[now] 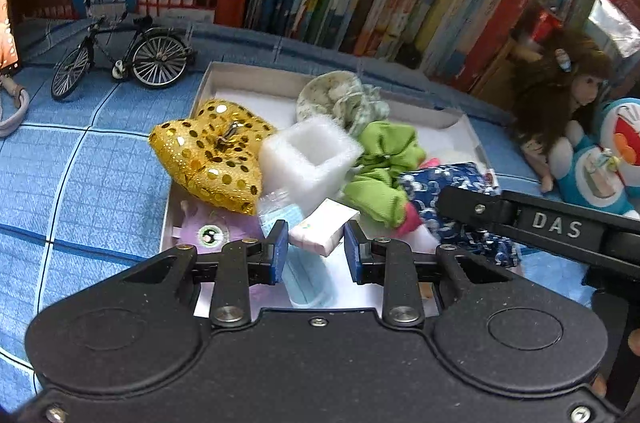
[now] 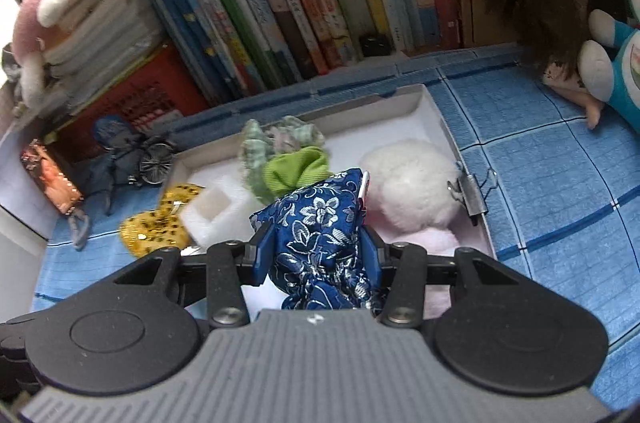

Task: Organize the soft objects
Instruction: 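Carry the eraser and floral cloth over the white tray with both tools, then open both tools to release the eraser and floral cloth into the tray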

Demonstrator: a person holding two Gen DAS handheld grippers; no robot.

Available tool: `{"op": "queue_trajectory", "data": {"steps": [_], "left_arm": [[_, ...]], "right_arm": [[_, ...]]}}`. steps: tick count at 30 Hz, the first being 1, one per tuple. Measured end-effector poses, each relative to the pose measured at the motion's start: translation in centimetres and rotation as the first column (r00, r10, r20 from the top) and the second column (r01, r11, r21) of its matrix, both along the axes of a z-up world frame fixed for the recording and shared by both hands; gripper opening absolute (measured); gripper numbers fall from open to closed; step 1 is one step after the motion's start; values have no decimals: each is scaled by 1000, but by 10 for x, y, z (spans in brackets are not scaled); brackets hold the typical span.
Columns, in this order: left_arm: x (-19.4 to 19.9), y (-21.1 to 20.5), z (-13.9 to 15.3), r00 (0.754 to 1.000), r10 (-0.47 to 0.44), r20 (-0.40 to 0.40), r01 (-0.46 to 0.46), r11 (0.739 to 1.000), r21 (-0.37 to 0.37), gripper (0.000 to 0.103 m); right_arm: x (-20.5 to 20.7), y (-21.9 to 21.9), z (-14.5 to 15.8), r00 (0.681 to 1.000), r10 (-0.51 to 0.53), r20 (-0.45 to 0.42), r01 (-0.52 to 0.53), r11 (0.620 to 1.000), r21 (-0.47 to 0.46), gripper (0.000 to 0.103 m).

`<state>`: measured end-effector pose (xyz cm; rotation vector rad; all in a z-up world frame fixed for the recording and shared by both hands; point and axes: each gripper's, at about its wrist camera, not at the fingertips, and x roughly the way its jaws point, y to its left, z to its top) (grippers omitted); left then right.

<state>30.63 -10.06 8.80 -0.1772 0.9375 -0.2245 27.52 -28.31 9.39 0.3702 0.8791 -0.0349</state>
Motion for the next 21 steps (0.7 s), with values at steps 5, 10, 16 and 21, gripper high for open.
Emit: {"op": "queue_trajectory", "data": {"steps": [5,10,16,21], "left_arm": [[8,5,-9,1000,24,-9,-24,1000,7,28],[12,2,-10,1000,27,0,-27,999,22,28],[16,-2,-13,999,33,10,-34,998,47,28],[23,-4,-13,999,41,14,-42,997,66,29]], "right_arm": [[4,0,-7,1000,4,-9,-4,1000,-14,50],[10,4,-10,1000,5,-12,-6,998,-55,50],[13,7,-12,1000,9,-10,-10,994,-109,51],[17,8,-12,1000,-5,-9,3,993,-118,51]]}}
